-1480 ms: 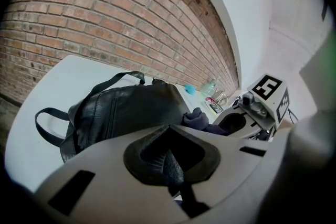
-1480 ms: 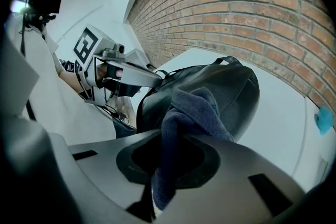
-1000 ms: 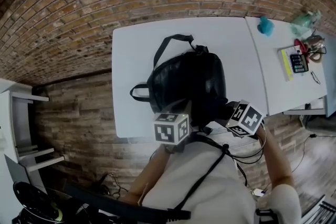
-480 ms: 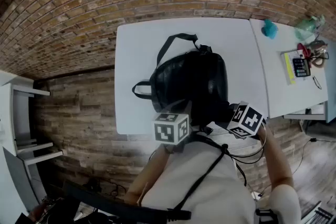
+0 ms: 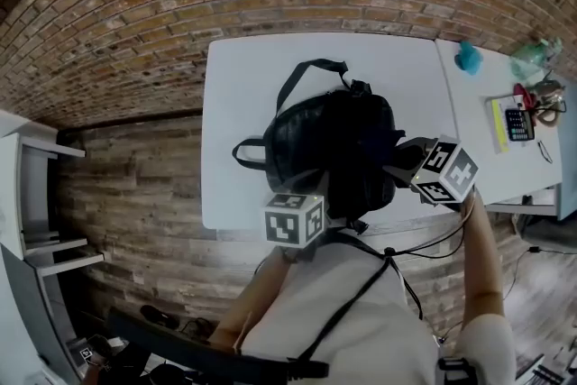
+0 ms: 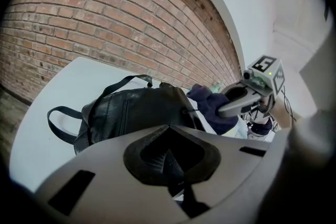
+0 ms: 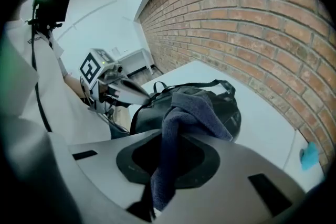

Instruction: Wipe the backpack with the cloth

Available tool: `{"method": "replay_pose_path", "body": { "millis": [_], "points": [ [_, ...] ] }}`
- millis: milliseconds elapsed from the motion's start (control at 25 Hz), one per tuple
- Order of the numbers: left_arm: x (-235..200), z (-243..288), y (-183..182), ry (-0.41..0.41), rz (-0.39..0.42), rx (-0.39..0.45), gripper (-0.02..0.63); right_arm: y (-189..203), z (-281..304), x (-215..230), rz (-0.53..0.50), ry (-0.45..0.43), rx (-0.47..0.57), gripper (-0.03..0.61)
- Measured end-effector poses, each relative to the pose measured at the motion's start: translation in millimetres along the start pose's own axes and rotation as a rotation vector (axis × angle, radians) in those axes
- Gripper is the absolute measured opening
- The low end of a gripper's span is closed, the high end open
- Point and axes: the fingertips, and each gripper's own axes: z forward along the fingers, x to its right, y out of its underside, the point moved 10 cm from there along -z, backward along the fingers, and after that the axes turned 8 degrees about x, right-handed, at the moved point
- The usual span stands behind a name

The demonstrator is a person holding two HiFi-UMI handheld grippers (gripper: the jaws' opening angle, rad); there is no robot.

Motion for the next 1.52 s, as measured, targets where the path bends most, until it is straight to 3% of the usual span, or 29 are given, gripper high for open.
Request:
{"method": "replay_pose_path", "body": {
  "millis": [320,560,920,1520],
  "points": [
    [-9,-5,-7,-0.012,-0.01,0.007,0.005,-61,13,60,-0.009,0.123,0.119,0.048],
    [-14,-6,-8,-0.022,-0.024,0.013,0.005,-88,38,95,0.002,0.175,0.106,0.048],
    [-20,-5,-8,-0.033,-0.045,0.014,0.005,-79,79,107,-0.008,0.212,-0.066,0.048],
    [-15,-3,-7,-0.024,-0.036,0.011,0.005,-63,79,83,0.004,0.124,-0.103,0.048]
  ]
}}
